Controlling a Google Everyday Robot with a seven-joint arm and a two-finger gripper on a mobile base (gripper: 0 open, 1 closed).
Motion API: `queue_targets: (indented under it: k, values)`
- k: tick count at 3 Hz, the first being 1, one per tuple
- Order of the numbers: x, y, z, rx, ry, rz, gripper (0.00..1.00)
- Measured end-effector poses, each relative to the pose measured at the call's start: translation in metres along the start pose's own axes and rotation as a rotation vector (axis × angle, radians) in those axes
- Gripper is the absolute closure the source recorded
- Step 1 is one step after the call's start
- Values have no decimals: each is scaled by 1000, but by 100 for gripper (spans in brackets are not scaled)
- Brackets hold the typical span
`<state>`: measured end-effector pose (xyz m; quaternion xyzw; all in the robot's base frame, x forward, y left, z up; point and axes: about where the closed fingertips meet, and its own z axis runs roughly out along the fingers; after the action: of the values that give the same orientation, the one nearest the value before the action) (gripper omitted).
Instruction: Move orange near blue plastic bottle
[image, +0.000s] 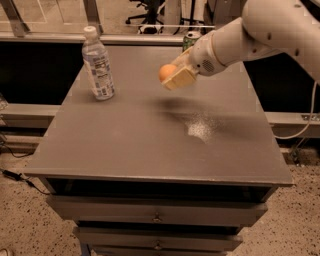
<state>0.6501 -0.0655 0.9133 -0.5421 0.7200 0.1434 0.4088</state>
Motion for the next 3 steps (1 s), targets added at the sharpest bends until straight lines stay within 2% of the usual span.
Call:
queue_targets:
  k: [1,2,3]
  values:
    - [-20,-11,53,-39,-69,32,100]
    - [-35,-9,77,-71,-108,40,100]
    - [-50,4,104,-131,-134,48,100]
